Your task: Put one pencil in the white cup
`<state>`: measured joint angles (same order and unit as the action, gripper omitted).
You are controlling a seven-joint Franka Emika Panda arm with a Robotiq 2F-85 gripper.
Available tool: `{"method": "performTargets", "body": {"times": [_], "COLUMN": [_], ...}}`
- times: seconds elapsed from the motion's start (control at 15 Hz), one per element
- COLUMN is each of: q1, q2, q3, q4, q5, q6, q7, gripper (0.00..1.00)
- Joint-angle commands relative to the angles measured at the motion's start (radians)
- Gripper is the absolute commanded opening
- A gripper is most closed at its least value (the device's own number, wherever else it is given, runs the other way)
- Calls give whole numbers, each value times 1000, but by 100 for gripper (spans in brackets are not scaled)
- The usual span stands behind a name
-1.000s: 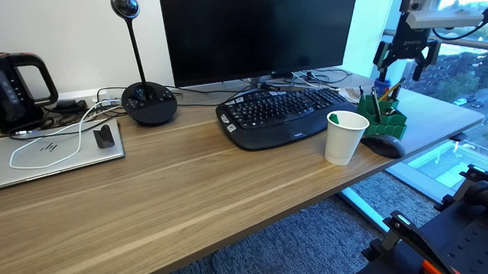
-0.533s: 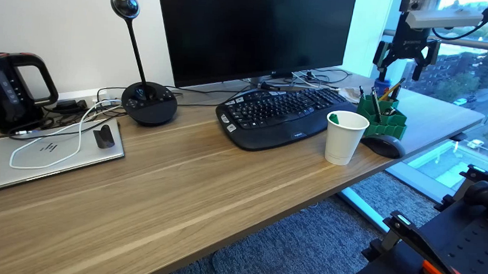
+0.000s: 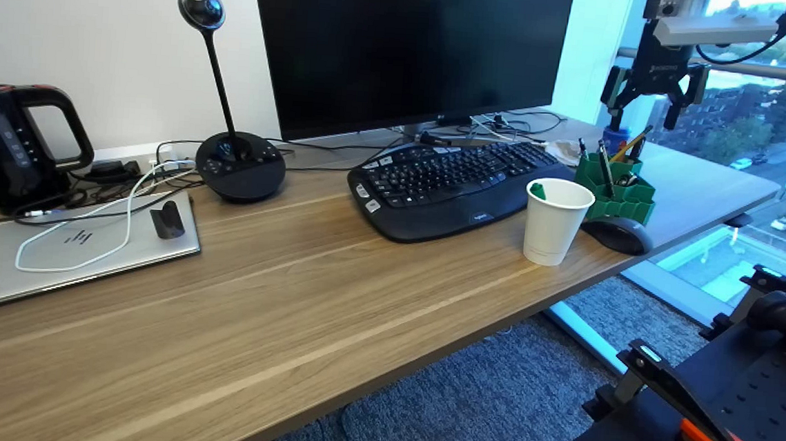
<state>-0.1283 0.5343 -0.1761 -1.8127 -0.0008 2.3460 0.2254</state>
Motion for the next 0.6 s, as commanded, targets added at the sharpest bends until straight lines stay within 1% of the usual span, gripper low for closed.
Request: {"method": "performTargets", "body": {"times": [0.0, 0.53], "q1": [-9, -10], "q2": [2, -3], "q3": [6, 4], "q4": [11, 5], "q5": [14, 13], "q6": [-7, -11], "q7": [-7, -6], "gripper": [100, 100]}}
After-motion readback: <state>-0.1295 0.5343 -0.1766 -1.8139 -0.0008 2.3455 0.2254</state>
